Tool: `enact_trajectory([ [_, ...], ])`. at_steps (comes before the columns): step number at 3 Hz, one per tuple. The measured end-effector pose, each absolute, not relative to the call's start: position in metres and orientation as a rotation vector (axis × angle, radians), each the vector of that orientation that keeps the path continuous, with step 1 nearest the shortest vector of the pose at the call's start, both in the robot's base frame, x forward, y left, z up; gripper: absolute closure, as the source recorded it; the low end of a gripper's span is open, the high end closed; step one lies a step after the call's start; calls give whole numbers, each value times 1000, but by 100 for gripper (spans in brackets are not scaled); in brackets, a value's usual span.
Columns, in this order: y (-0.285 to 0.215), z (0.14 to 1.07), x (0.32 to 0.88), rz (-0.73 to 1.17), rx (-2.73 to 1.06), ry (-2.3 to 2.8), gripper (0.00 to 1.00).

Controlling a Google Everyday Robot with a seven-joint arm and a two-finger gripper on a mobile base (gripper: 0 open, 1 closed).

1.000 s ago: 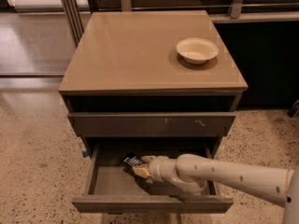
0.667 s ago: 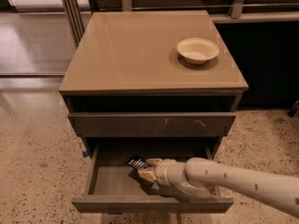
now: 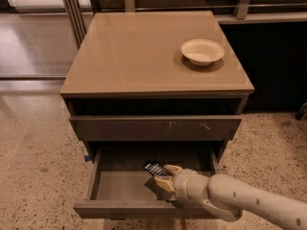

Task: Pick rxbar blueberry from middle drawer and place on counter

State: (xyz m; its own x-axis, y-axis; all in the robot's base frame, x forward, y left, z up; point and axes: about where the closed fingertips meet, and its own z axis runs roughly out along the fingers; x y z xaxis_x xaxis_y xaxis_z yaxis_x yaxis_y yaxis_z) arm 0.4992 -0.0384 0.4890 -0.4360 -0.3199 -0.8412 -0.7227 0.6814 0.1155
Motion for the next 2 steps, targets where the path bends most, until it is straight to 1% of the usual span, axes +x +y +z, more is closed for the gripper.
enact_trajectory([
  [2,-44,499,500,562,-779,2036,100],
])
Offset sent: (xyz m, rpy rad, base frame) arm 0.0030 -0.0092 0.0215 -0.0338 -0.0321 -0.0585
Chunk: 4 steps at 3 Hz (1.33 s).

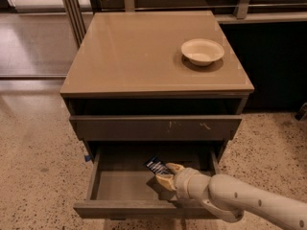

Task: Pick rxbar blueberry from middle drawer and place on counter

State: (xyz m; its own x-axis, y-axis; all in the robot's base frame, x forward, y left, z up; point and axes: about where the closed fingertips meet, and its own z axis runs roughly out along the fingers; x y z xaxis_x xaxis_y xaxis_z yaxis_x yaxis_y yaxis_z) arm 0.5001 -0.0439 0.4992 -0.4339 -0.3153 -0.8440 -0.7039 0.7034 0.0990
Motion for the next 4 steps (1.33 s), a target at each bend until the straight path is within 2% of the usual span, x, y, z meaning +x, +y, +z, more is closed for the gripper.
enact_trajectory([
  [4,-32,709,467,187,-780,1687,100],
])
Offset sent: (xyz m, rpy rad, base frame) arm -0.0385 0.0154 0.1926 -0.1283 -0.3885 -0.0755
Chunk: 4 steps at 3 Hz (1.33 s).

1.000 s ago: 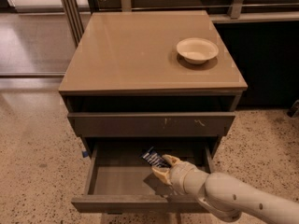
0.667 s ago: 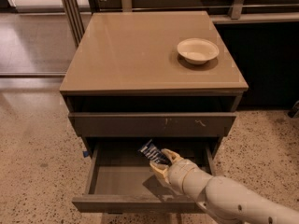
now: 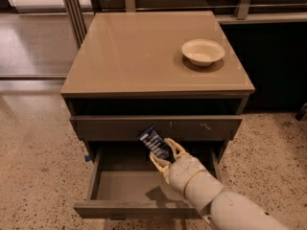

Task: Pick rxbar blueberry from middle drawer and place on counter

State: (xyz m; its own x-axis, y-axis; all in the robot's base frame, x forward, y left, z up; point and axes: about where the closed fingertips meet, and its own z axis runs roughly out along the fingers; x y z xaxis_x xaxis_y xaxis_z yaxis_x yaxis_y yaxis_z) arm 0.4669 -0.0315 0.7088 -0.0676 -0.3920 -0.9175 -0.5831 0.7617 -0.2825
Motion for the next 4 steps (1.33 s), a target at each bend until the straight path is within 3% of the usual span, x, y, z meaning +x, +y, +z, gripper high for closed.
enact_trajectory([
  [2,-26,726,476,181,-776,1621,100],
  [4,-23,809,504,95,-822,1451,100],
])
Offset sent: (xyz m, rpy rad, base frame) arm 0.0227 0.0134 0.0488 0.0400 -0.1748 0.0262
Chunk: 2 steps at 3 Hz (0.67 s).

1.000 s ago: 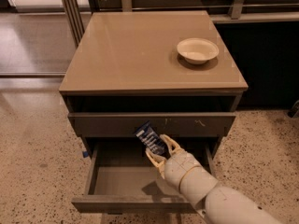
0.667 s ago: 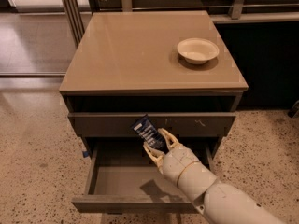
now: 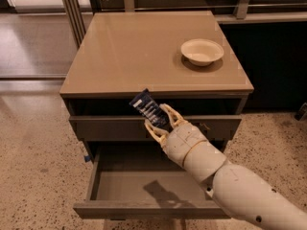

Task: Pick rxbar blueberry from middle drawer and place on counter

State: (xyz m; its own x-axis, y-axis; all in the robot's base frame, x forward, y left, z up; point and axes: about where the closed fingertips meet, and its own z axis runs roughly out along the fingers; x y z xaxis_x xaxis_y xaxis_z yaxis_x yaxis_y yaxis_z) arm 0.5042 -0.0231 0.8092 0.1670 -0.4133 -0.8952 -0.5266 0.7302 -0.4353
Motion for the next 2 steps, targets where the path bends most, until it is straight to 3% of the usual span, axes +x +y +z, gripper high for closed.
enact_trajectory([
  [2,-26,876,557,27,-827,1375,100],
])
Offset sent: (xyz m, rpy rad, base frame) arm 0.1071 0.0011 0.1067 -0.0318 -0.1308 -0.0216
